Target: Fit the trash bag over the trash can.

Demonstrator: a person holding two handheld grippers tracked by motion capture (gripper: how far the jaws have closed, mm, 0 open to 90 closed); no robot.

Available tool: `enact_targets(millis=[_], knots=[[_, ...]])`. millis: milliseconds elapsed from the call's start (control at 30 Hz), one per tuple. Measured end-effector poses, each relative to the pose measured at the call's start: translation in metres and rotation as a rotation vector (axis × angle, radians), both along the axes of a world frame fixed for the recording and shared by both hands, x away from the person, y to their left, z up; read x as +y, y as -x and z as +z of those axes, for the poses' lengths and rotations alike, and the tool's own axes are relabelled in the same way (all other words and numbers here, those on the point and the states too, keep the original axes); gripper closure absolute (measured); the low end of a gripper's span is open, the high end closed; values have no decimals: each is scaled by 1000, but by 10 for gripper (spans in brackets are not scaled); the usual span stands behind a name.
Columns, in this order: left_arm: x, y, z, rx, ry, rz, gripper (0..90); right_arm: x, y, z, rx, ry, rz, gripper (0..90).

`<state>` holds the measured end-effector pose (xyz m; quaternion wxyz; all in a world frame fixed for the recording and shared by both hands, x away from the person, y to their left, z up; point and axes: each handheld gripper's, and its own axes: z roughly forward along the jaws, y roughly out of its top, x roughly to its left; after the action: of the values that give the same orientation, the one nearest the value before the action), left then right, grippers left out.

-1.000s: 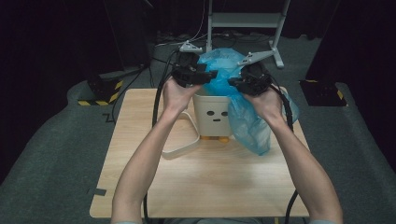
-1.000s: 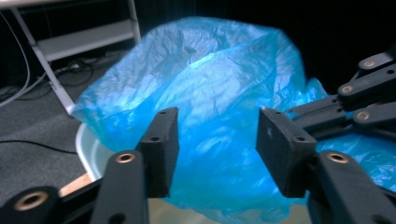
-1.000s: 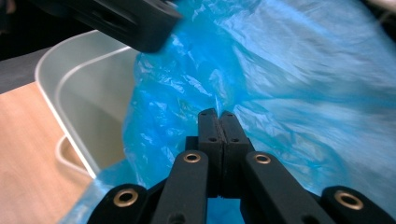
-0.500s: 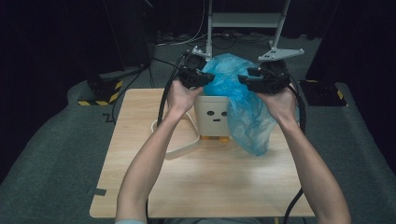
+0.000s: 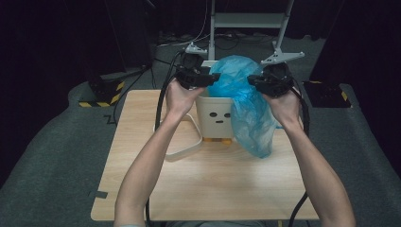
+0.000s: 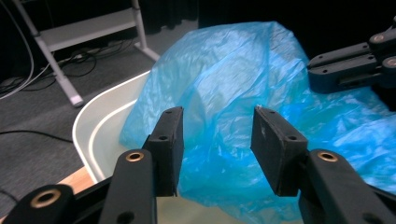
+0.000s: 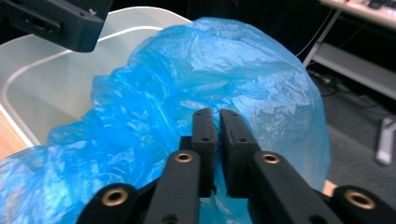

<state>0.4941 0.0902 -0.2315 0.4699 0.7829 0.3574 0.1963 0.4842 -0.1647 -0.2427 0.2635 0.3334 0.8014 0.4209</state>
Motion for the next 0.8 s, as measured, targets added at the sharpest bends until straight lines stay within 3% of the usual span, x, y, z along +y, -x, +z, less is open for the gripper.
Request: enact_targets(millis=[200, 400, 567, 667, 800], knots=[[-2, 1, 1, -1, 15, -18, 520, 13, 4, 9, -23, 9, 38, 895], [-4, -1, -1, 15, 26, -45, 564, 34, -3, 6, 11, 47, 77, 897], [-14, -6, -8, 33, -19, -50, 616, 45, -9, -3, 46, 74, 96, 893], [-19, -8, -10, 35, -57, -31, 660, 41, -8, -3, 53, 43, 92, 793], [-21, -9, -12, 43, -88, -20, 703, 31, -1, 3, 18, 8, 70, 657]])
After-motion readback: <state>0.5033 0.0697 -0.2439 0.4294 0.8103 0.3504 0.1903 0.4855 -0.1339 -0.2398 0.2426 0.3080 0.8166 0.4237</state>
